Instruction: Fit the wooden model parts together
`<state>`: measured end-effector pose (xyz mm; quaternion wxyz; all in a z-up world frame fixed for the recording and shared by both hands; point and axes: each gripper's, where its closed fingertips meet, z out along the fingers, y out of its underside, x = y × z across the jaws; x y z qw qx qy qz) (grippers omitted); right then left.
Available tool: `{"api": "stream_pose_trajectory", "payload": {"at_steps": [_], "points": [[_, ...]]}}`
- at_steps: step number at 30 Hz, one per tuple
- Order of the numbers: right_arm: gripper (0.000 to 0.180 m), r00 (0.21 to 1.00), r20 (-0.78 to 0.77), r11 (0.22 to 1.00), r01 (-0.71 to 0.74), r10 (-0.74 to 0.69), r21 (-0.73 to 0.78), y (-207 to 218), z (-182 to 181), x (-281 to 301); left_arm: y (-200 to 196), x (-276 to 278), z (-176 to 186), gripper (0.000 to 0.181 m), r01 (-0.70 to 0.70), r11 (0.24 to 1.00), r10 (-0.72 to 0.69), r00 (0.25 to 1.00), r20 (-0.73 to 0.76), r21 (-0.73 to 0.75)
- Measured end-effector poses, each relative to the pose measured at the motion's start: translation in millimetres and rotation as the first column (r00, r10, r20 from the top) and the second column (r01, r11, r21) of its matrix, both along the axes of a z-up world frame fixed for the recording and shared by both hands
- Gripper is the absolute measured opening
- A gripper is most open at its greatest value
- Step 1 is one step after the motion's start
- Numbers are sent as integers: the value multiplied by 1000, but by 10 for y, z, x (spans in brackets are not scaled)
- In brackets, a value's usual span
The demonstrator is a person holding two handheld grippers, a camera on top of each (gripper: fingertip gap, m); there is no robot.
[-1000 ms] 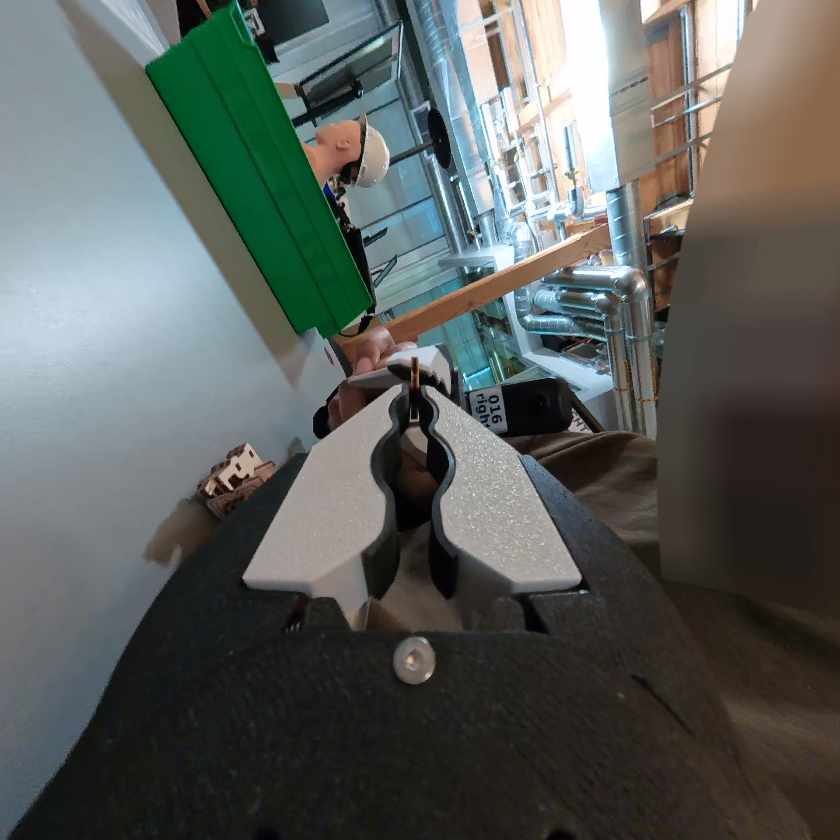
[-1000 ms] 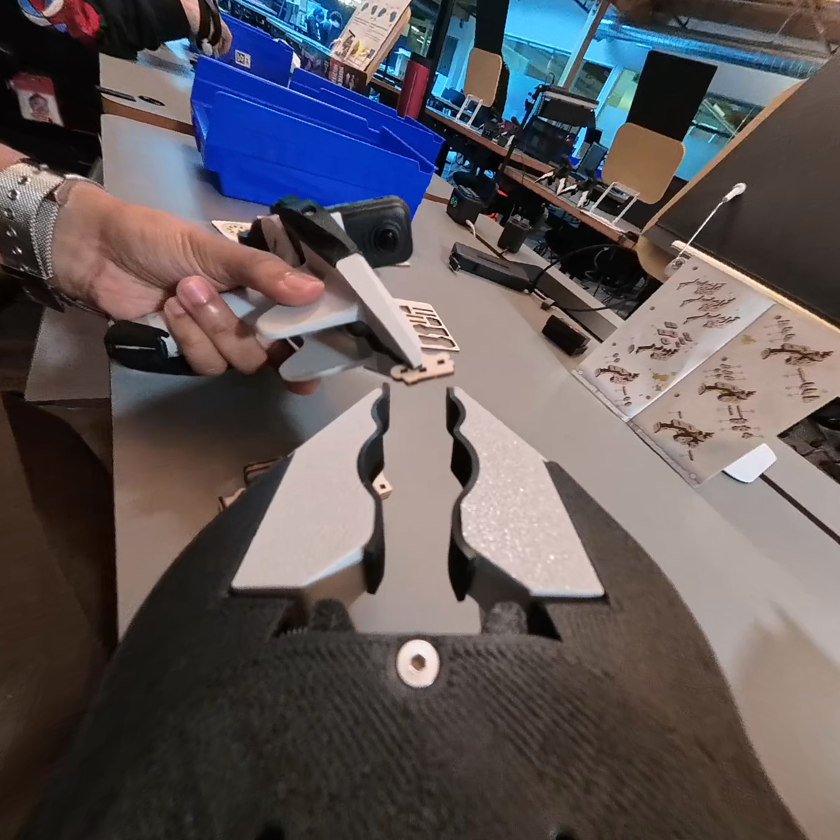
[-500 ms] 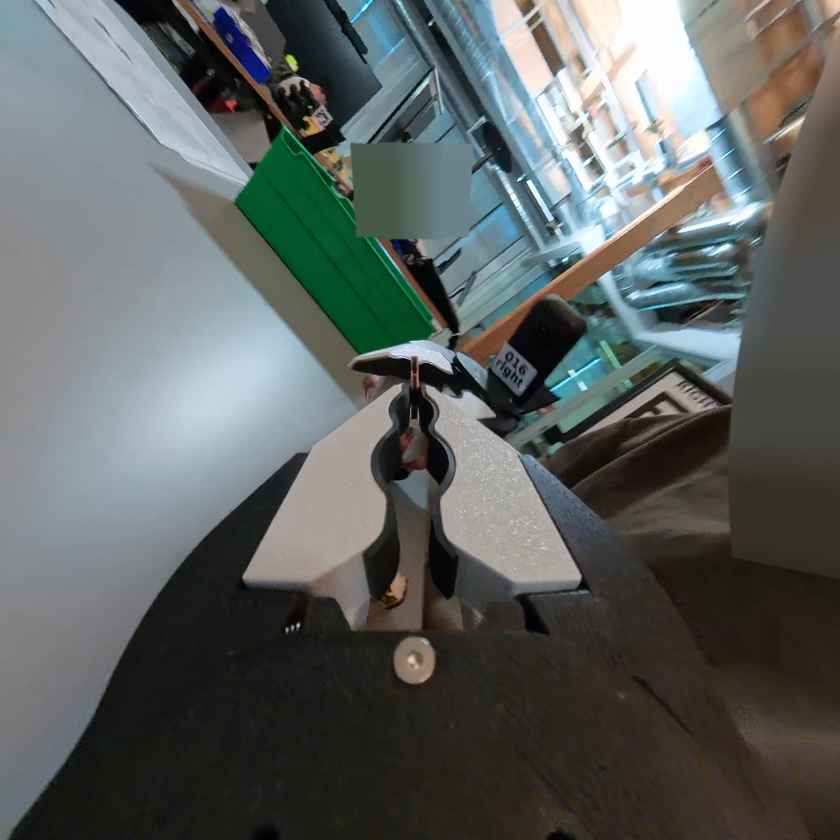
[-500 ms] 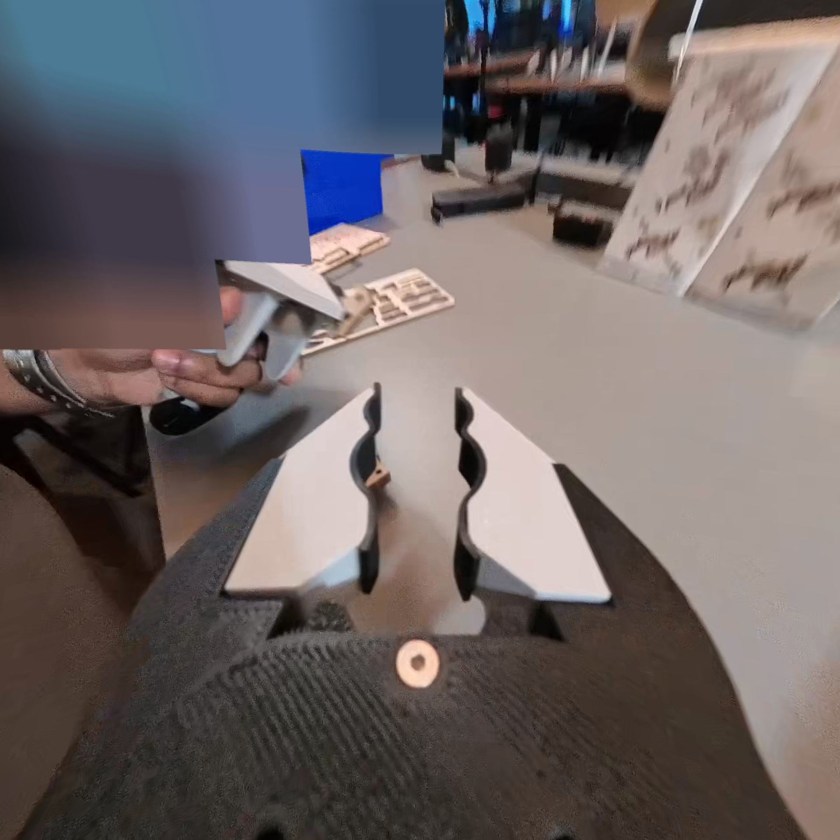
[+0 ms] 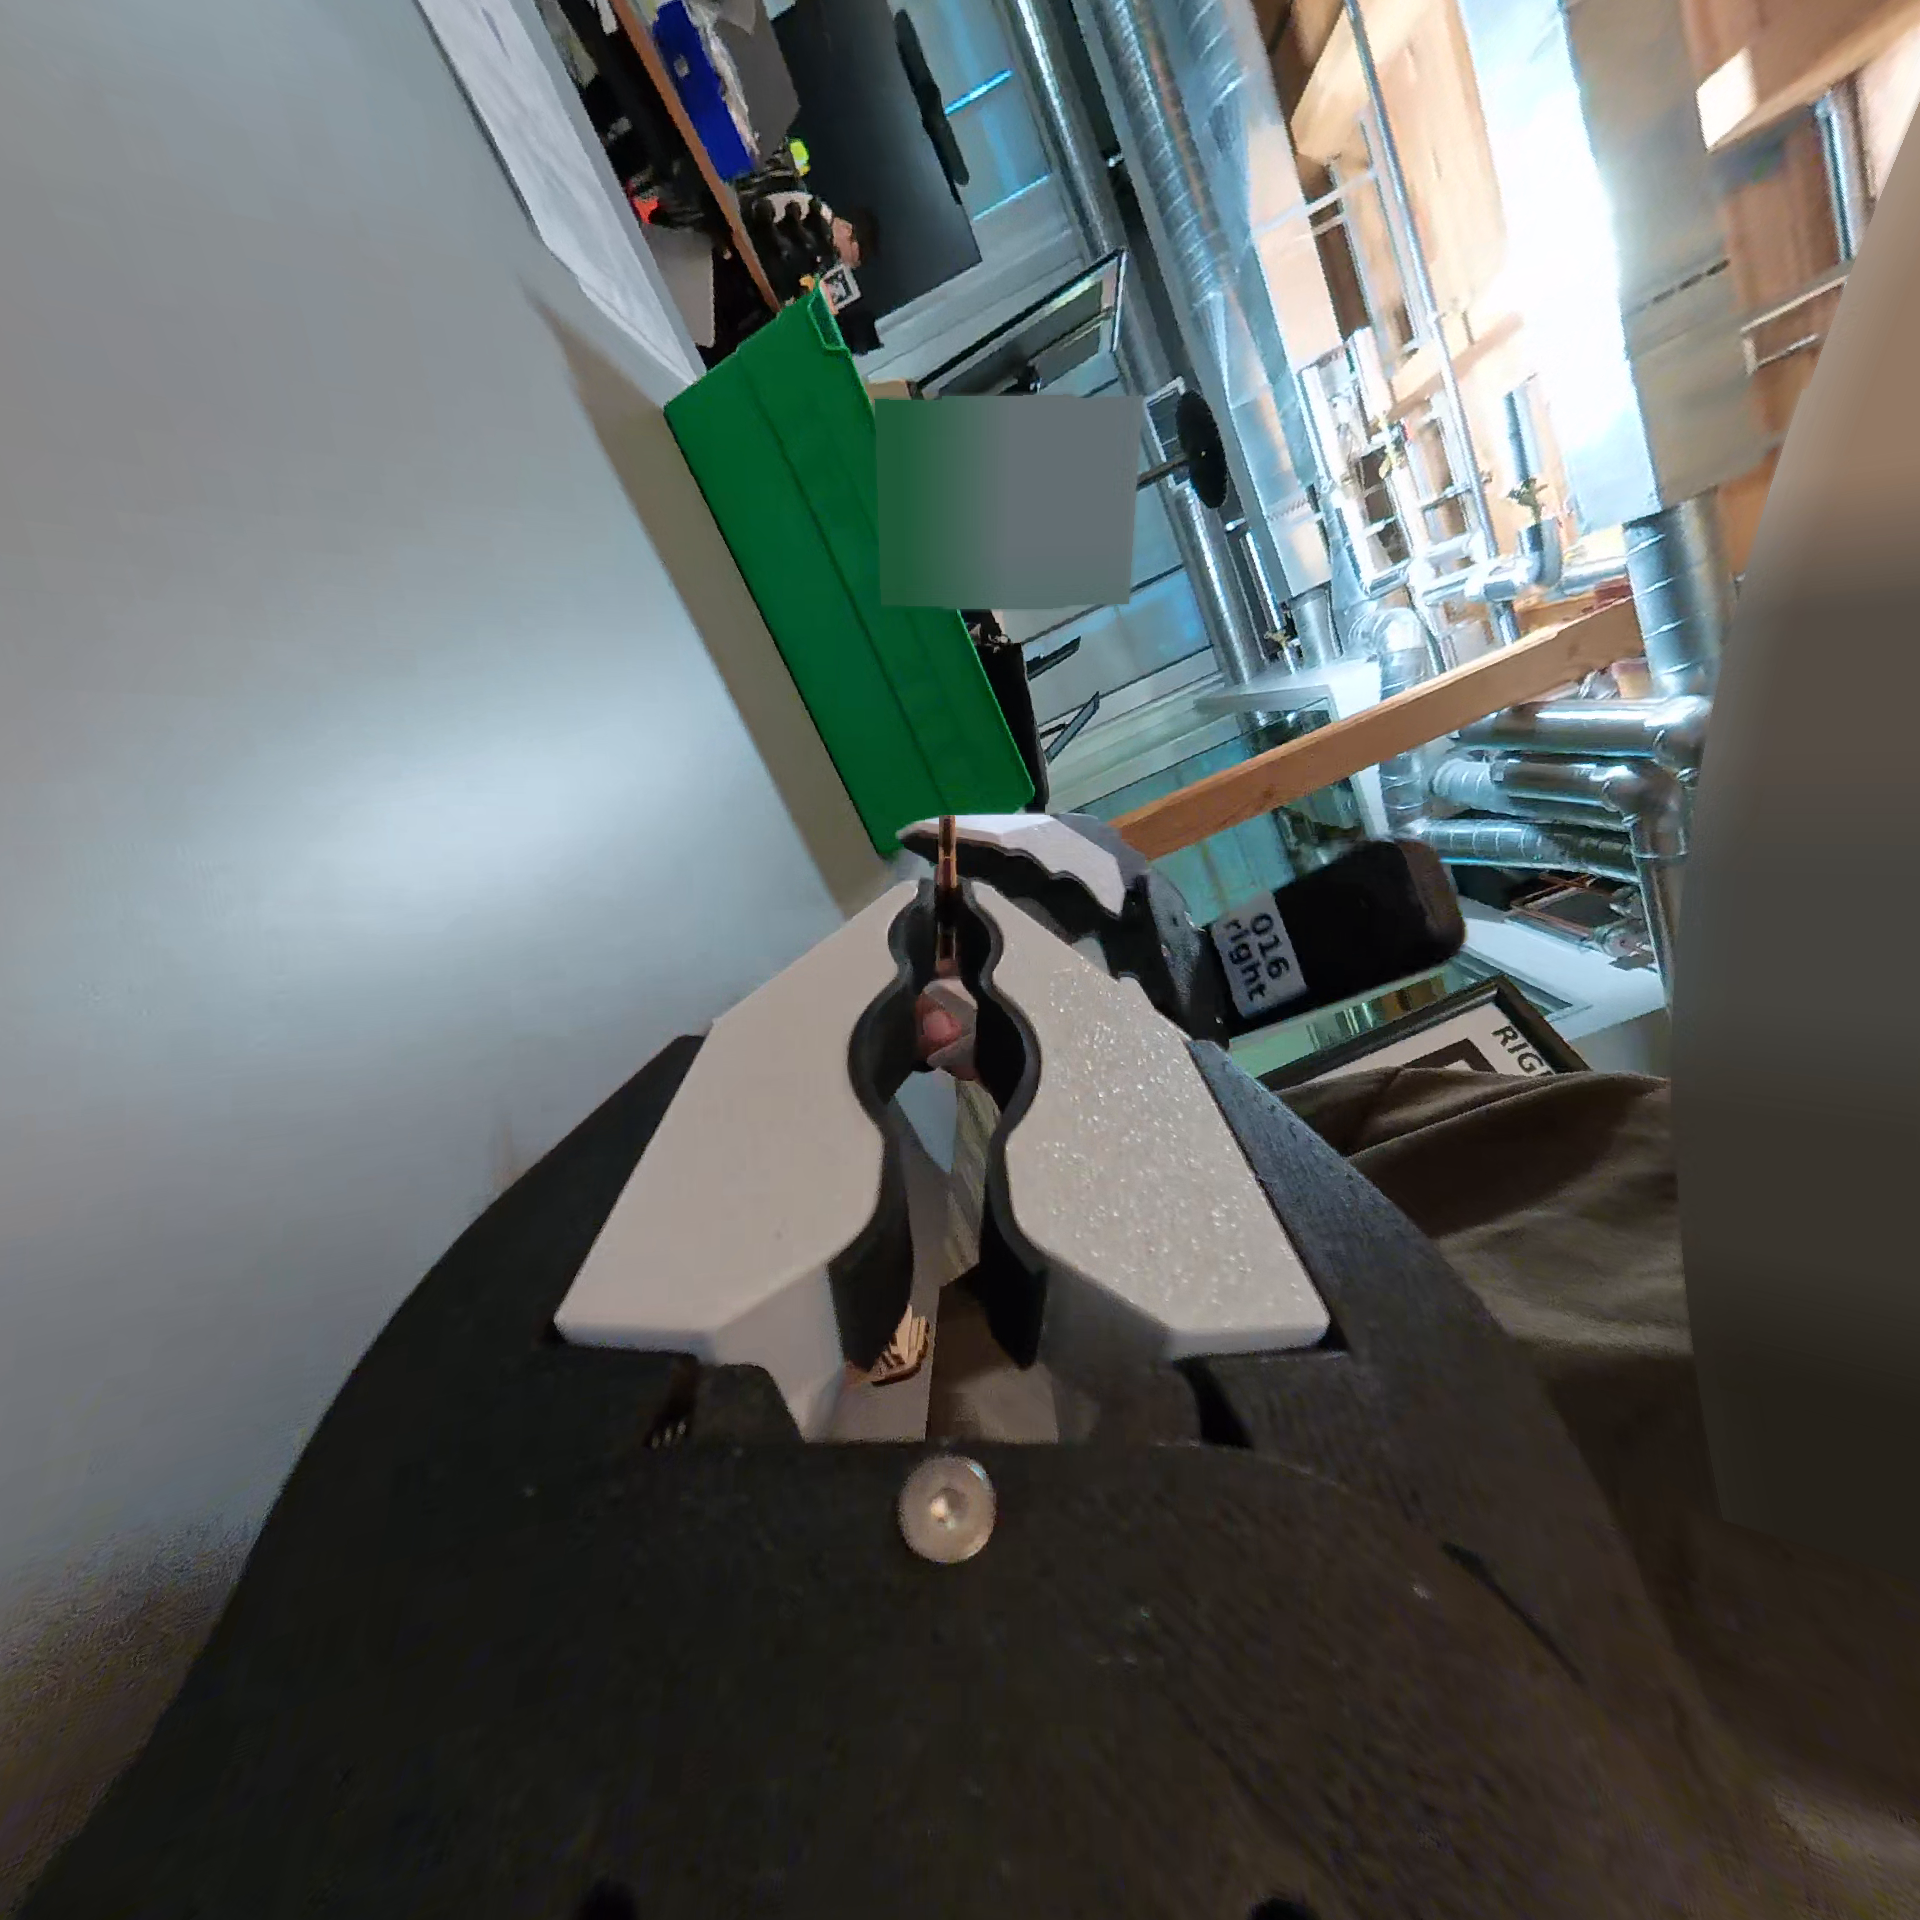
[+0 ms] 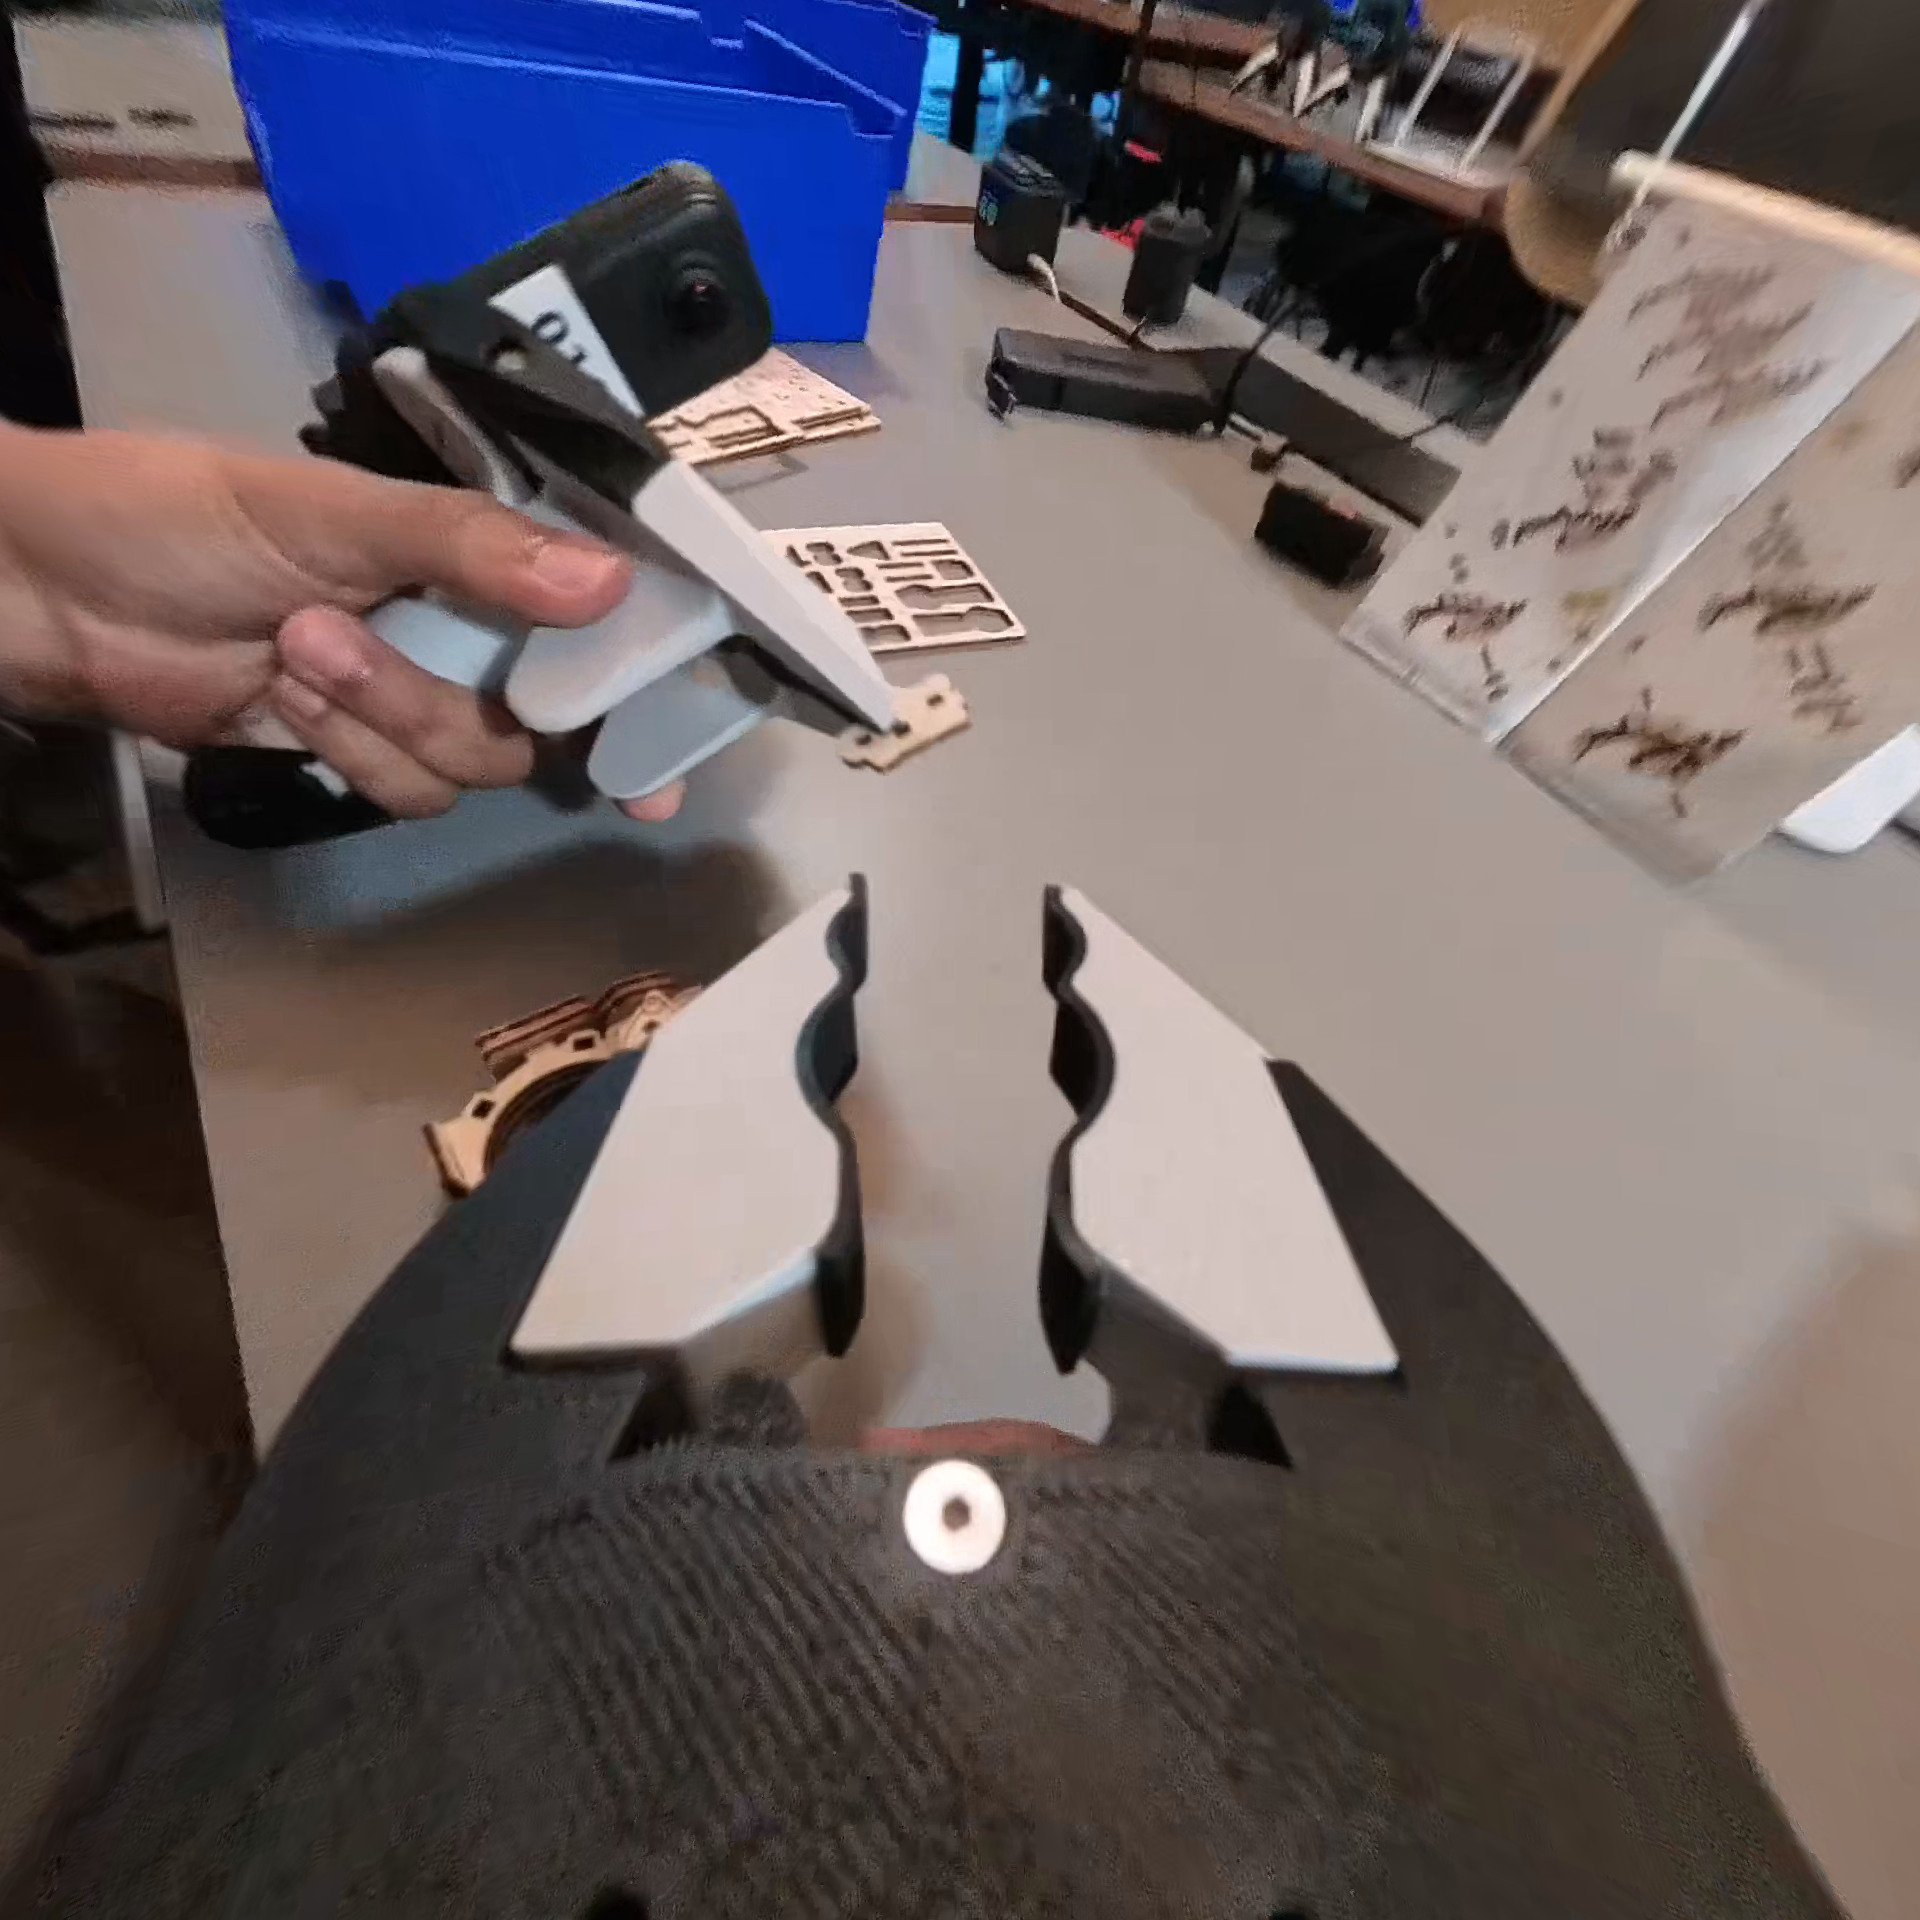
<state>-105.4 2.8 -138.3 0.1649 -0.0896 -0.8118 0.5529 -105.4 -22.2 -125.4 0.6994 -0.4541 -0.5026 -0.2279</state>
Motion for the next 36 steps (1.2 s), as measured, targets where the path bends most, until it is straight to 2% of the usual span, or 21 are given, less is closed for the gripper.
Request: {"api": "stream_pose_trajectory", "payload": {"at_steps": [8,12,28,31,33,36], "points": [[35,996,-48,998,-69,69,1,-83,43,161,174,101,-40,0,63,997,-63,998,0,-48],[36,986,-65,988,-155,155,3,-81,37,266,232,155,-51,0,105,992,-105,994,-5,-71],[25,966,-176,980,-171,188,103,-15,16,277,327,275,-81,0,195,978,-195,981,11,-66],[25,968,-152,973,-176,198,150,35,-16,207,296,242,-77,3,175,982,-175,985,3,-77],[25,975,-81,964,-189,207,184,116,-97,156,232,208,-73,0,159,983,-160,987,-9,-92],[25,964,53,953,-267,262,141,211,-114,188,127,154,-128,0,132,975,-139,990,-25,-180]]}}
